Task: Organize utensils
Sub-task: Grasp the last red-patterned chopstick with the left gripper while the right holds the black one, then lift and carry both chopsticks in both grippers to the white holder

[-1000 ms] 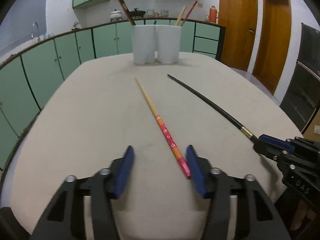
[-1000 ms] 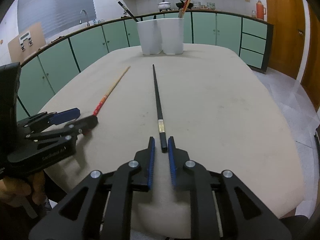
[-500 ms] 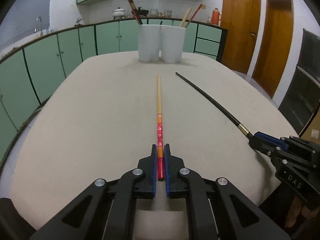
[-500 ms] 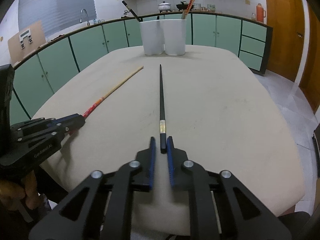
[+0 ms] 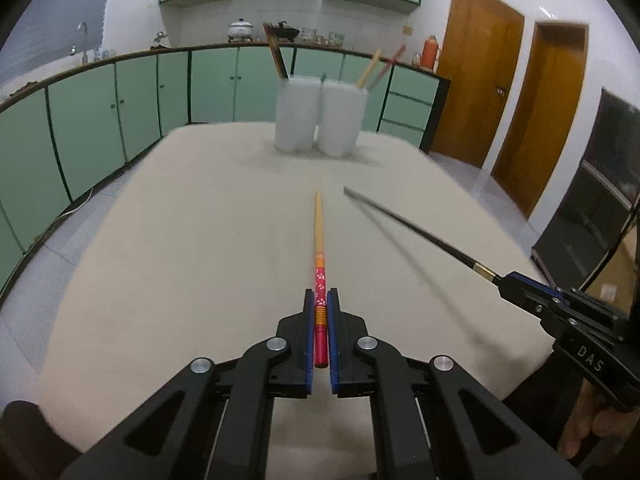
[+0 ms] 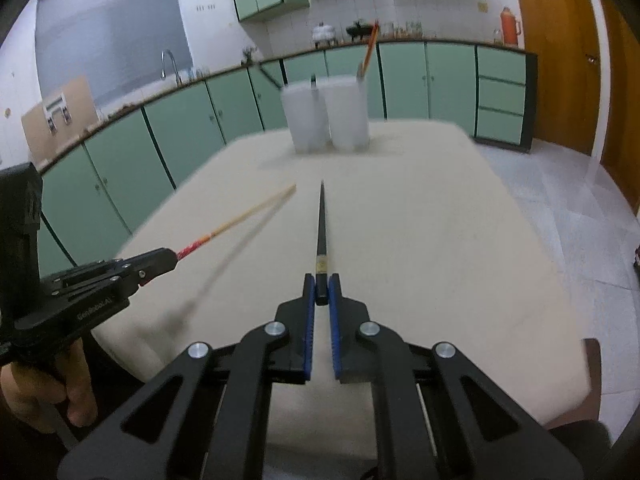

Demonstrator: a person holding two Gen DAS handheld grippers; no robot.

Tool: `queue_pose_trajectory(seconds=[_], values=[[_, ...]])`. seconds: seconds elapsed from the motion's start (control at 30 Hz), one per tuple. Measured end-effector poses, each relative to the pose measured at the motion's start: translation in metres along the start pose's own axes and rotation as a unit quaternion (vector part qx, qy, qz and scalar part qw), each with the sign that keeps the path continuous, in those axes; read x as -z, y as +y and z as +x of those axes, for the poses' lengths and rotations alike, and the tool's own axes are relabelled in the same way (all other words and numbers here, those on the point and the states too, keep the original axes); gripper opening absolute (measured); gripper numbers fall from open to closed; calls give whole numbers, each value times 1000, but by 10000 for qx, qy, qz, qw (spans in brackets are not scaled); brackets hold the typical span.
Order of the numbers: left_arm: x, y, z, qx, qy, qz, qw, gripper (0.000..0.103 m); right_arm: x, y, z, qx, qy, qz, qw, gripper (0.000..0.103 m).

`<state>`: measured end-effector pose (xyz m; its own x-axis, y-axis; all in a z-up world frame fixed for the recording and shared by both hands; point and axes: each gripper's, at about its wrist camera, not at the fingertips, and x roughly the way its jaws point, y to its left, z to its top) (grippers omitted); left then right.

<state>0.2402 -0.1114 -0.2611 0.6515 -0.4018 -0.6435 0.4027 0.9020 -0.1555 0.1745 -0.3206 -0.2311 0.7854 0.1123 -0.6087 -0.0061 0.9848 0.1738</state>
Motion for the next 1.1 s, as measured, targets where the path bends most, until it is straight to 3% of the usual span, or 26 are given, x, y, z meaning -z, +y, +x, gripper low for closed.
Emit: queue_pose_trajectory(seconds=[0.2, 0.37, 0.73, 1.1], values=[[-37, 0, -45, -63, -331, 110, 9994, 6, -46, 10, -36, -68, -445, -227, 9987, 6], [-66, -2, -63, -112, -511, 238, 9983, 6, -85, 18, -42, -203, -521, -486, 9973, 6], [-103, -5, -60, -30, -447, 495, 9978, 6, -146, 25, -13, -310, -83, -957, 9949, 6], [-128, -9, -56, 40, -449, 678, 9967, 6, -184, 36, 4, -343, 219, -1310, 9905, 6]])
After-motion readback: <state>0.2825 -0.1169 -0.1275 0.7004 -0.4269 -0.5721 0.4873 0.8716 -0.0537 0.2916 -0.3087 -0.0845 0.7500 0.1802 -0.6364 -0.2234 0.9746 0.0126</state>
